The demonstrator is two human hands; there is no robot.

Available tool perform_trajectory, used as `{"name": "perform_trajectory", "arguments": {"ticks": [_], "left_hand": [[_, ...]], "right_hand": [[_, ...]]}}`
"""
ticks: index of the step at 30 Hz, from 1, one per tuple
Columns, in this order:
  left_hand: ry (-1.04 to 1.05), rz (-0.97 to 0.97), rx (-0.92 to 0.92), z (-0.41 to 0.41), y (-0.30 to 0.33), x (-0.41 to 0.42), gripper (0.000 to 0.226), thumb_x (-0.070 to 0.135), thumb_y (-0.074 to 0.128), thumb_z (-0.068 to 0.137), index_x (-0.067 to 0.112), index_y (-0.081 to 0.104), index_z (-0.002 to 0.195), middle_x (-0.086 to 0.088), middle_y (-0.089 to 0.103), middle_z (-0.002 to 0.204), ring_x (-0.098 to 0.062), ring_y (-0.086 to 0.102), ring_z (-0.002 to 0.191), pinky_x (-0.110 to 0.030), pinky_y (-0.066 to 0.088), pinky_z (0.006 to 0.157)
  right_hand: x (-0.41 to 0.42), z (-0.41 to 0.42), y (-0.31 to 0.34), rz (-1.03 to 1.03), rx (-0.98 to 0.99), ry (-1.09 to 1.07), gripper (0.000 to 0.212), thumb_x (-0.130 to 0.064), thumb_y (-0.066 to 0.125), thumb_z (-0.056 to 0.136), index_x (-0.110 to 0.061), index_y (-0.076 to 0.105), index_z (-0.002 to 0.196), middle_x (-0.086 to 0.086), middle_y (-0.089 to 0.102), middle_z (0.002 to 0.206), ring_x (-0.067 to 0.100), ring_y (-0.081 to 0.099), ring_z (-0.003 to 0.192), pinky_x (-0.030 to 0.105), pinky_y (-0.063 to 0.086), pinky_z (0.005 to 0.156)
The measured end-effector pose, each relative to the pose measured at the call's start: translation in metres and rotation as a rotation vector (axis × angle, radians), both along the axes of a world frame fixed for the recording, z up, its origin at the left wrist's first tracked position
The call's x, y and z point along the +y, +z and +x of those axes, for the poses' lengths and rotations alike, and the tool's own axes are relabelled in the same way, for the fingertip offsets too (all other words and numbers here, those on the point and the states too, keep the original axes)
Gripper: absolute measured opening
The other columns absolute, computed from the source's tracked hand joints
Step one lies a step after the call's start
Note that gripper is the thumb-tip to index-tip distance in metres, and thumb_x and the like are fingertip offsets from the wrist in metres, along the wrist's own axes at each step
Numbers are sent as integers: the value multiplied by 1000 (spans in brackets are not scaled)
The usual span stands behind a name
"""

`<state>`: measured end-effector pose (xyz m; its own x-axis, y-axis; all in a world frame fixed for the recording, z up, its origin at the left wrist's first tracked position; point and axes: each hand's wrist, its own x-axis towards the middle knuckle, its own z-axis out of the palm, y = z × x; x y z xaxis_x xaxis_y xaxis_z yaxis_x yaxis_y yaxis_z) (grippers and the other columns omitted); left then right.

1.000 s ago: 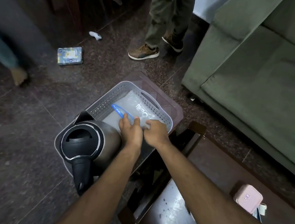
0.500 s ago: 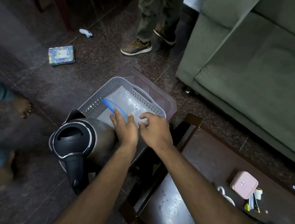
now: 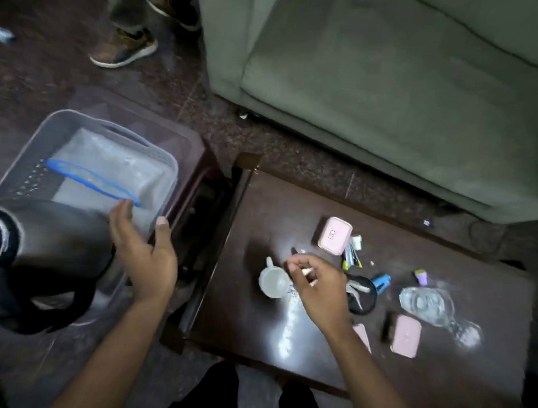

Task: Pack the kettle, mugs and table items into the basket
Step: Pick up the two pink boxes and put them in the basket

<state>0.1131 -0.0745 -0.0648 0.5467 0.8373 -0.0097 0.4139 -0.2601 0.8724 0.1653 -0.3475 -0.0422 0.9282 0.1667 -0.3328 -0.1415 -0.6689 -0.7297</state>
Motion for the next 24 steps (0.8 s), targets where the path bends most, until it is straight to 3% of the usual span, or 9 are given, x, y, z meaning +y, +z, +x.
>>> {"name": "perform_trajectory", "arguments": {"ticks": [2,5,8,11,15,17,20,22,24], "left_hand": [[-106,39,-42,-4,8,-24,51,17,60,95,0,46,141,-22,46,145,-30,46,137,-35,36,117],[-294,-8,-21,-5,8,-67,46,19,61,93,5,53,136,-11,44,148,-9,45,137,-24,39,111],[-463,-108,71,-7,-4,-117,40,12,66,93,6,58,132,-6,45,147,-17,49,135,-34,45,109],[-605,-167,121,-15,-13,-170,36,12,65,89,3,62,124,-8,56,135,-24,58,125,-38,51,102],[-724,-204,249,-36,-28,-240,25,7,68,90,16,68,114,2,70,109,-2,68,97,-16,54,84],[-730,-252,346,-45,-39,-272,22,8,70,91,20,68,110,5,73,100,0,68,87,-10,52,77],[-684,-401,577,-55,-59,-314,14,24,72,91,21,68,104,6,74,89,-3,70,77,-36,61,80],[-637,-518,728,-58,-68,-337,23,33,73,90,17,68,105,0,74,87,-21,74,80,-48,61,81],[-583,-583,773,-59,-75,-357,25,36,76,87,17,67,101,-4,74,85,-28,75,78,-51,62,77]], "right_hand": [[-50,-16,-2,-57,28,-93,19,-15,73,91,-33,74,86,-21,75,91,-1,69,77,22,54,74],[-107,-39,-8,-118,44,-245,31,-12,74,91,-42,70,82,-23,74,83,-4,70,70,12,52,68],[-152,-62,-19,-201,32,-446,21,-14,78,88,-34,72,85,-11,74,74,4,66,60,22,55,66],[-184,-84,-32,-328,-1,-562,12,-20,79,85,-22,75,96,-1,73,85,16,66,62,36,58,68],[-220,-104,-51,-378,-9,-675,25,-26,79,86,-20,71,109,1,67,99,19,64,75,33,53,72],[-237,-104,-63,-388,5,-755,37,-28,80,85,-18,67,118,4,64,110,24,64,95,37,54,83],[-260,-95,-81,-444,58,-774,59,-31,83,79,-13,60,130,11,58,127,30,50,121,42,45,102],[-270,-87,-91,-468,74,-740,67,-33,86,74,-12,59,131,13,57,130,33,48,123,42,41,104],[-276,-81,-100,-471,93,-736,74,-39,89,69,-12,59,132,12,57,132,33,50,124,43,43,103]]}}
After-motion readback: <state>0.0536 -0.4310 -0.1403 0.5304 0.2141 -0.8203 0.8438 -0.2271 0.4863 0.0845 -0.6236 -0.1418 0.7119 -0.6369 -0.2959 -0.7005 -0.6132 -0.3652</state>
